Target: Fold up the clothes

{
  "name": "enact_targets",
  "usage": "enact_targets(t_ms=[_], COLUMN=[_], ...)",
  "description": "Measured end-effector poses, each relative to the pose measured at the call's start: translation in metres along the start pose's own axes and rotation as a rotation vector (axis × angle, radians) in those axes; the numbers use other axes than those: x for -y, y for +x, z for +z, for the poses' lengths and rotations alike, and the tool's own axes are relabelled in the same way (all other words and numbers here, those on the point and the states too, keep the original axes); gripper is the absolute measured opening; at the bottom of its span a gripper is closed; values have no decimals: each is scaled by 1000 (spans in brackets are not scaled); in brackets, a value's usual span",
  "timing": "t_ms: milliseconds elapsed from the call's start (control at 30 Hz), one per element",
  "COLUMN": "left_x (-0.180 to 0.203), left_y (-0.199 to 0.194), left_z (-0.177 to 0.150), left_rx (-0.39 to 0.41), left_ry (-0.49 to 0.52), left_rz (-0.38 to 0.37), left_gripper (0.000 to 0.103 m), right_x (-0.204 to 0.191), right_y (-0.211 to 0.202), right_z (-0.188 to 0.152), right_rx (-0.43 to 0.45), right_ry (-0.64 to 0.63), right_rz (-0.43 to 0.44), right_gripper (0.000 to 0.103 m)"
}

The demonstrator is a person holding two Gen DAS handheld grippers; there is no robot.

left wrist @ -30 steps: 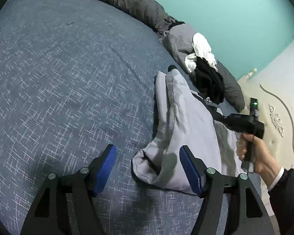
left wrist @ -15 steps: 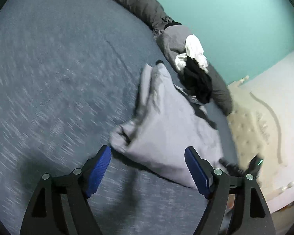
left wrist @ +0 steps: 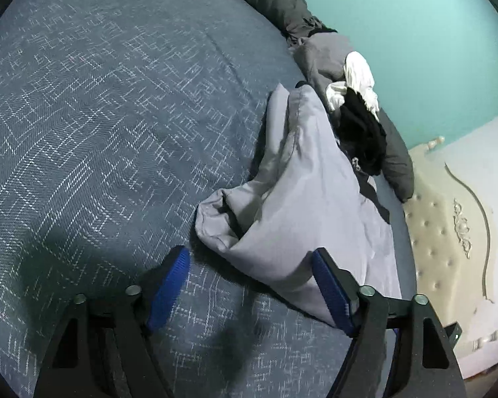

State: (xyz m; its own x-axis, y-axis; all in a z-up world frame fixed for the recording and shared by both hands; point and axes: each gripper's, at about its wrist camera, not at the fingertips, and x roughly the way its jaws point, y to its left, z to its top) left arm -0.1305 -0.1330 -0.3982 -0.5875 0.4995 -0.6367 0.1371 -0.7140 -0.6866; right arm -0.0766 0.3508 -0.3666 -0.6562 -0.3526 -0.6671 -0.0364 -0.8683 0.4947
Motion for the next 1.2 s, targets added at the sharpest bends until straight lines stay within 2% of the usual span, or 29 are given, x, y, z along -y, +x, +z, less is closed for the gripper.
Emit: enact_targets(t_ms=[167, 300, 400, 600, 767, 933, 1200], left_x=[-1, 5, 16, 41, 76, 136, 271], left_y=[3, 5, 3, -7, -16, -16, 33], left_z=[7, 12, 15, 21, 25, 27, 6], left_rx=[23, 37, 43, 76, 101, 108, 27], left_ry=[-21, -26, 0, 60, 113, 184, 374], left_rz=[-9, -24, -18, -23, -70, -156, -268], left_gripper=[47, 23, 15, 10, 8, 7, 7], right_x=[17, 26, 33, 45, 57, 72, 96], right_y=[-5, -7, -9, -14, -20, -27, -41], right_z=[-3, -3, -2, -1, -2, -3, -1], right_rx=[21, 28, 36, 50, 57, 63, 85], right_ry=[34, 42, 55, 85, 107, 137, 174], right_rz=[4, 2, 4, 6, -3, -8, -16], right_gripper=[32, 32, 32, 32, 32, 32, 32])
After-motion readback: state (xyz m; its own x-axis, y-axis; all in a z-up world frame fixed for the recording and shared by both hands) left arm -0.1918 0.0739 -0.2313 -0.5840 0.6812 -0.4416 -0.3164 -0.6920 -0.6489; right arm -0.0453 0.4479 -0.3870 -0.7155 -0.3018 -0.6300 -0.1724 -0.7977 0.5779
